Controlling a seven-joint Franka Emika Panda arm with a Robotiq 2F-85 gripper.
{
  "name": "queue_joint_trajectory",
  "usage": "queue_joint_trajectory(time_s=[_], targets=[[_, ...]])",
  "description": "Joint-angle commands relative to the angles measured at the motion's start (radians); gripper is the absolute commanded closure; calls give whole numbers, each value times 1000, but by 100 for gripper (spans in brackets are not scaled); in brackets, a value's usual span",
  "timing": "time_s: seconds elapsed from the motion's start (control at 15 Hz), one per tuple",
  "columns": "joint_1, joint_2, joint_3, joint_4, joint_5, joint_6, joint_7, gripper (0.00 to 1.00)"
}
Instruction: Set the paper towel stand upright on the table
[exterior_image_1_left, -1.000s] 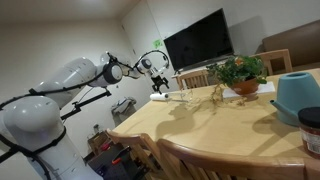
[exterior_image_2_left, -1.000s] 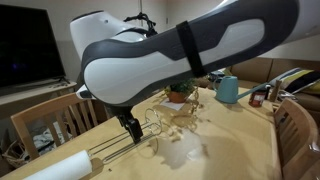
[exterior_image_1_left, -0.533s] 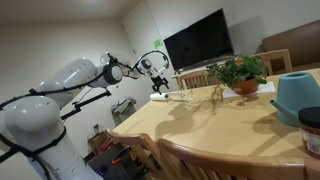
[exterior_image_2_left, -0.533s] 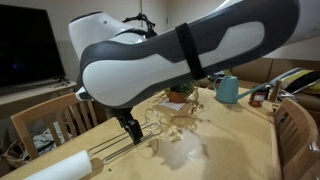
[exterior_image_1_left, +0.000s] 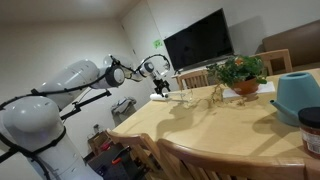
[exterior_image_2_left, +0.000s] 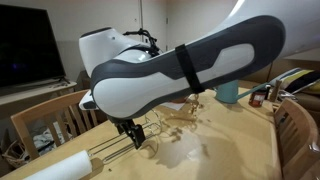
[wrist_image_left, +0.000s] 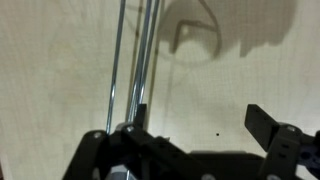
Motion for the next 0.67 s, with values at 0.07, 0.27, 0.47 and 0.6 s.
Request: queue_joint_trajectory(time_s=[0.07,0.27,0.47,0.6], targets=[[-34,13,14,8,7,11,-55,0],[-48,22,12,12,3,12,-84,0],[-60,34,15,20,8,6,-107,0],[-63,42,14,26,6,0,-123,0]])
